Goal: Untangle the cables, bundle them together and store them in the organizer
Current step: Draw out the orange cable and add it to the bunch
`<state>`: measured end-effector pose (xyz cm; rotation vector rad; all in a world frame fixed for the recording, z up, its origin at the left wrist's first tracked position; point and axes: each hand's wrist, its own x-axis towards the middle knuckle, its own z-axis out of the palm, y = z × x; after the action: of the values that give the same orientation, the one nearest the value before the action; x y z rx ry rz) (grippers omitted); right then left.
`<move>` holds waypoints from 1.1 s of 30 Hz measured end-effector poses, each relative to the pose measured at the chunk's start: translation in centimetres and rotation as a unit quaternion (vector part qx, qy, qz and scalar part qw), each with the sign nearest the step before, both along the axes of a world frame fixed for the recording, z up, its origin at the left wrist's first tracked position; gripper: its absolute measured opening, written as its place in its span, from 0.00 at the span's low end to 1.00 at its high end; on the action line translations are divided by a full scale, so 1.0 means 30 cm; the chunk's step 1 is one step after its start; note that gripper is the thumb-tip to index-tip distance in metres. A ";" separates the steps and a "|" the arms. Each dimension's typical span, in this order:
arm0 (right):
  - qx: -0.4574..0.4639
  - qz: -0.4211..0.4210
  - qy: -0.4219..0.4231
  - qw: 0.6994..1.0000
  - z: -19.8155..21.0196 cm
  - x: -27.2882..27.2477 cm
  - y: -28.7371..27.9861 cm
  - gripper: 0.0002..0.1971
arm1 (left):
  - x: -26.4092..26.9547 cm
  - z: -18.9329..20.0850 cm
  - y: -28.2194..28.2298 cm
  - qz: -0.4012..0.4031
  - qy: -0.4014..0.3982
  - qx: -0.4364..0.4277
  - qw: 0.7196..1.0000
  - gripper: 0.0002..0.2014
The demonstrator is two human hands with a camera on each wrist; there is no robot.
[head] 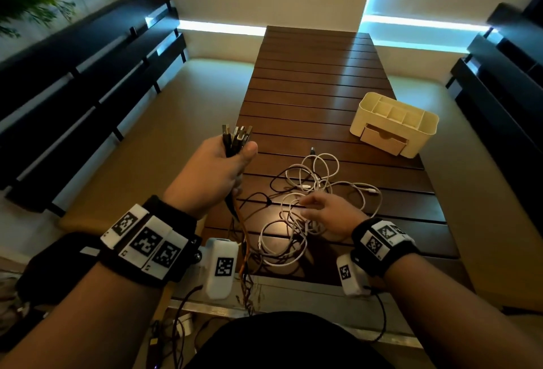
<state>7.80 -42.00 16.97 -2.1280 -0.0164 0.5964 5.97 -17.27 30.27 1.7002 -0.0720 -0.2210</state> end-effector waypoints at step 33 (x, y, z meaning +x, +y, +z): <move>-0.085 -0.046 0.025 0.995 -0.165 0.568 -0.117 0.11 | 0.012 -0.066 -0.137 0.164 -0.018 0.044 0.985 0.12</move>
<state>24.84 -45.50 12.01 -2.2641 0.1654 0.6153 6.32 -21.37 28.29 1.7753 0.1918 0.0541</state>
